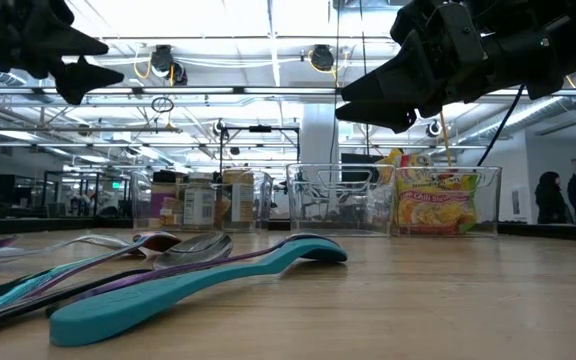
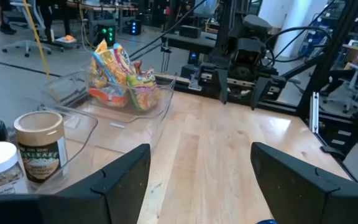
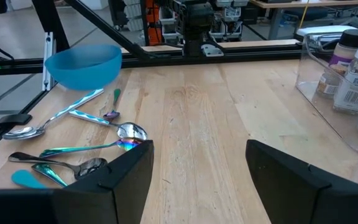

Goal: Pick & Place Food Item
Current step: Put the blue spoon into the middle transparent bin

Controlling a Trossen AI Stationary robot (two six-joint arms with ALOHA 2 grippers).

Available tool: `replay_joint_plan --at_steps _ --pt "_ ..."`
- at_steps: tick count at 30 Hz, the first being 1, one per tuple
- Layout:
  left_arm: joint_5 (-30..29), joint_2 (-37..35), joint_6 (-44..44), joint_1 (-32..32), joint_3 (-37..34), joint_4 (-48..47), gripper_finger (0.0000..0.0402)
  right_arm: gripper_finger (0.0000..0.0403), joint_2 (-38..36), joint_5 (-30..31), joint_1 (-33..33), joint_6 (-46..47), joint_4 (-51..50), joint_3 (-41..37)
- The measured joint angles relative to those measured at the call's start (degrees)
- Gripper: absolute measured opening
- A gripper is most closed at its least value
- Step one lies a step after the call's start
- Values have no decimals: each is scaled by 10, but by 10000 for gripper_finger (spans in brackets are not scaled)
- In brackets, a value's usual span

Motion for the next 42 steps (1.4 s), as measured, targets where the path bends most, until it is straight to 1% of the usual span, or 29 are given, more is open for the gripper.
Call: replay_joint_plan --at_steps 7,17,25,30,34,39,42 --pt "0 0 -2 0 -22 22 271 247 0 0 0 0 1 0" --pt "-1 0 -19 0 -23 21 258 247 0 -1 2 0 2 0" --pt "-1 0 -50 0 -23 20 274 247 19 -2 51 0 1 6" --pt "-1 0 -74 0 -23 20 284 247 67 -2 87 -24 -23 53" --pt "-1 0 -75 0 -23 20 286 247 117 -2 104 -46 -91 126" --pt "-1 0 -74 0 -23 20 278 247 193 -2 118 -67 -181 226" --pt "-1 0 -74 0 -23 20 272 247 239 -3 120 -87 -216 270"
